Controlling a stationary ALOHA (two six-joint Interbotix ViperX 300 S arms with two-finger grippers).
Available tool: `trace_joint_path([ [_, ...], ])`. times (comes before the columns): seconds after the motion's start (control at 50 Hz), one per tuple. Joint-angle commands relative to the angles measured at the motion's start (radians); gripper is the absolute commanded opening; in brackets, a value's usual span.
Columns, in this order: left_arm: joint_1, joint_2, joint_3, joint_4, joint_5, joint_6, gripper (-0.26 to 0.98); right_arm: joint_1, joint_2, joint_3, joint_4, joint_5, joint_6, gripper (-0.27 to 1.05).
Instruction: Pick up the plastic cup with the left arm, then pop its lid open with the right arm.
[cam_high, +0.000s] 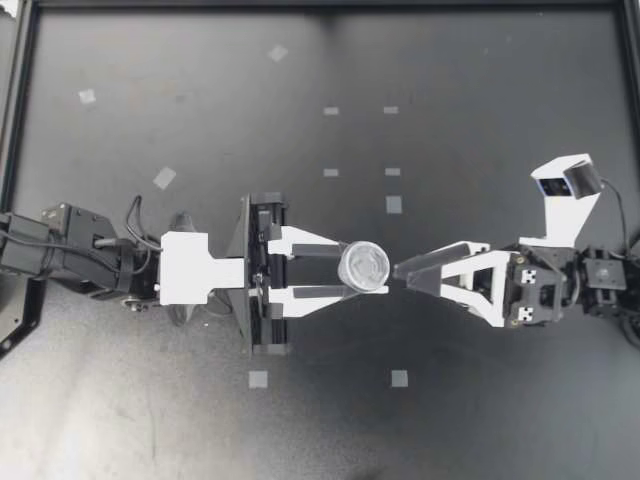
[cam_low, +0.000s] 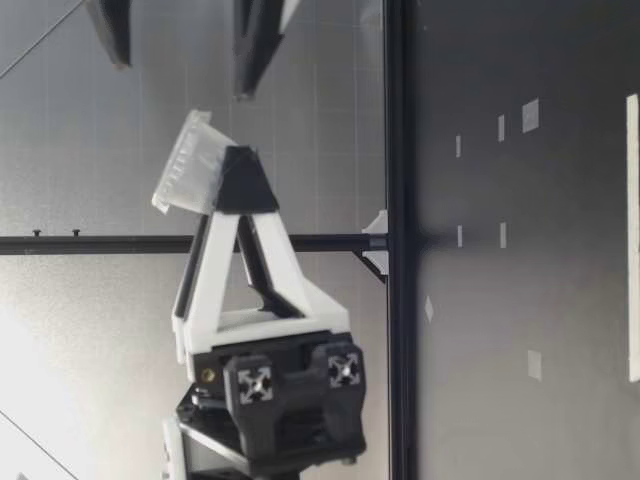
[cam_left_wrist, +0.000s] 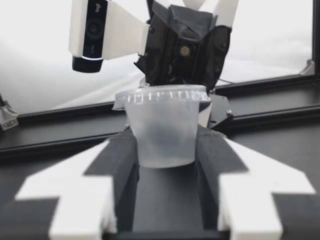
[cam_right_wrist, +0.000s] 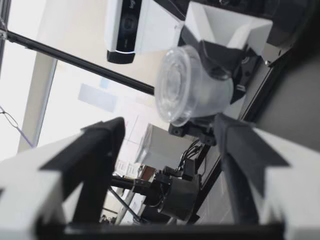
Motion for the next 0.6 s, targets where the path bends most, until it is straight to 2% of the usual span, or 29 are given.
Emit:
trace_joint_path([
  [0.0, 0.003, -0.021, -0.018, 0.003, -0.003, 0.002, 0.16, -0.009, 0.003, -0.023, -0.005, -0.012, 0.002, 0.71],
  [0.16, 0.003, -0.018, -0.02, 0.008, 0.0, 0.0, 0.16, -0.031, -0.003, -0.038, -0.018, -0.015, 0.003, 0.71],
  [0.38, -0.005, -0.017, -0.023, 0.015, 0.031, -0.002, 0.16, -0.132, -0.064, -0.11, -0.201, -0.055, 0.003, 0.7],
  [0.58, -0.012, -0.018, -0.018, 0.015, 0.061, -0.008, 0.16, -0.192, -0.17, -0.077, -0.229, -0.08, -0.005, 0.7],
])
